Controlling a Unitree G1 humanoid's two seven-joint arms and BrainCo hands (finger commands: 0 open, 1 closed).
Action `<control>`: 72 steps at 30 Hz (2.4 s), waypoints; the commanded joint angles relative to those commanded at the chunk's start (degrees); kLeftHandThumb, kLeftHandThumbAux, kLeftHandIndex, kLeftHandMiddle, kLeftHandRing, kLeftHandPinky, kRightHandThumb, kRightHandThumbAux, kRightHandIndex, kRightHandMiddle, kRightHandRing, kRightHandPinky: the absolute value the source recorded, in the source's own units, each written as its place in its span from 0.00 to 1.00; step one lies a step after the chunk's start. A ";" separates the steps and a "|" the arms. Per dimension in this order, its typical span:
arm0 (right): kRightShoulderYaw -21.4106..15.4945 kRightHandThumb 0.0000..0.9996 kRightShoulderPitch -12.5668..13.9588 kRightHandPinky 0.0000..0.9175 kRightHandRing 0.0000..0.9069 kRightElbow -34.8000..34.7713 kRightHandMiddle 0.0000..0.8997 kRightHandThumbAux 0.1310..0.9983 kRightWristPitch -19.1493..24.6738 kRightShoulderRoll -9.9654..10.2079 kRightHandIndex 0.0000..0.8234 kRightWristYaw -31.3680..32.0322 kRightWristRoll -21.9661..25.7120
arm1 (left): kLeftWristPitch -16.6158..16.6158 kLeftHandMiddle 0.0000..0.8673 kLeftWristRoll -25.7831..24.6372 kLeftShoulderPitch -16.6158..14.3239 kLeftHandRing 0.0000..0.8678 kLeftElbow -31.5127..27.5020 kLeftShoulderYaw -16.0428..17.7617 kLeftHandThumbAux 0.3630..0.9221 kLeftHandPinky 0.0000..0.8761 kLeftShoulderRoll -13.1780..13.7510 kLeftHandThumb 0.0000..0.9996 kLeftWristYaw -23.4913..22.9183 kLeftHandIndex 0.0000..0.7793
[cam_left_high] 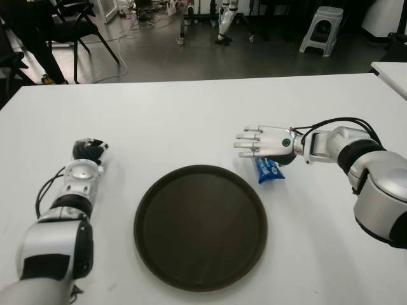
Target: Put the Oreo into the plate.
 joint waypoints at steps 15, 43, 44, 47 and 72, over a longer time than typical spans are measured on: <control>-1.64 0.00 0.99 0.00 0.00 0.03 0.00 0.78 -0.63 0.01 0.00 2.42 1.48 | -0.36 0.32 0.10 0.13 0.32 -0.15 -0.36 0.63 0.25 0.02 0.69 -0.02 0.53; -0.24 0.00 0.44 0.00 0.00 -0.30 0.00 0.79 0.77 0.02 0.00 4.23 0.31 | -0.64 0.51 0.34 0.17 0.52 -0.11 -0.55 0.64 0.49 0.34 0.69 -0.79 0.53; -0.13 0.00 0.54 0.00 0.00 -0.37 0.00 0.79 1.44 -0.06 0.00 3.61 0.19 | -0.64 0.51 0.42 0.16 0.52 -0.11 -0.65 0.64 0.48 0.36 0.69 -0.72 0.53; -0.07 0.00 0.89 0.00 0.00 -0.46 0.00 0.79 2.90 -0.19 0.00 2.04 0.20 | -0.66 0.46 0.59 0.14 0.47 -0.12 -0.88 0.64 0.42 0.37 0.69 -0.51 0.53; 4.75 0.71 2.29 0.01 0.02 0.71 0.04 0.67 12.80 -0.24 0.51 -14.11 -4.01 | -0.32 0.32 0.20 0.14 0.33 0.05 -0.62 0.64 0.29 0.45 0.69 -0.54 0.53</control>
